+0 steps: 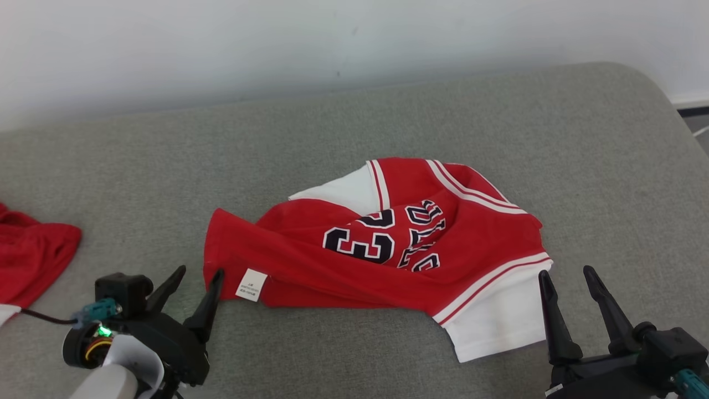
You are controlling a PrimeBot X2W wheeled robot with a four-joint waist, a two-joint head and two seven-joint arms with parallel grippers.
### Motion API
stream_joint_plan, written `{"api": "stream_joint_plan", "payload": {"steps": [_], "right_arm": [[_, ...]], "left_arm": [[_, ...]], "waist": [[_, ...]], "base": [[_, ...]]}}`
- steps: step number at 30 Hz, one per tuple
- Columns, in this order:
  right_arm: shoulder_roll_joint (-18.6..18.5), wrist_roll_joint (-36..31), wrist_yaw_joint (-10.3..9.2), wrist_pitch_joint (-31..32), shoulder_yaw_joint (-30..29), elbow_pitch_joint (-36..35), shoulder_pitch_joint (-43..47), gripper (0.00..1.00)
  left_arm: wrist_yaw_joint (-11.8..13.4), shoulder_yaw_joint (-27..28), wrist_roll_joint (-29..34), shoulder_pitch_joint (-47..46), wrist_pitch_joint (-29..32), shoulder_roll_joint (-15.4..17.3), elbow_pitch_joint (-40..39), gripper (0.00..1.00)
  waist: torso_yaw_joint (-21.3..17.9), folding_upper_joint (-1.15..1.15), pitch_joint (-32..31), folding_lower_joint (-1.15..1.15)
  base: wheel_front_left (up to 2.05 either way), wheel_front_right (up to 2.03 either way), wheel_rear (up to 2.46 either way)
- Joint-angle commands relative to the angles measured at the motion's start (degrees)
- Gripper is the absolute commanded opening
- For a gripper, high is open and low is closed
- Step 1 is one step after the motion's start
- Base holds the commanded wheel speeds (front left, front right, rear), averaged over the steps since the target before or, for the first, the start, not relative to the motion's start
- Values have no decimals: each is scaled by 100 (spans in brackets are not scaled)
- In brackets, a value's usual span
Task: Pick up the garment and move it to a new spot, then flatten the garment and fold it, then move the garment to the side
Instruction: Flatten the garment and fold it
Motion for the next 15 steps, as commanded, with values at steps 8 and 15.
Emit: {"api": "stream_joint_plan", "payload": {"steps": [8,15], "right_arm": [[-38,72,-2,-174,-11,140,-191,100],[-55,71,-2,-208,-33,188,-275,100]], "left_arm": [[-385,-3,-164,-435,-55,-16,671,100],[-589,-58,-177,-628,-139,-25,905,40]], "waist": [[-265,0,400,-1],[-236,0,488,-1]], "base": [[0,0,0],[0,0,0]]}}
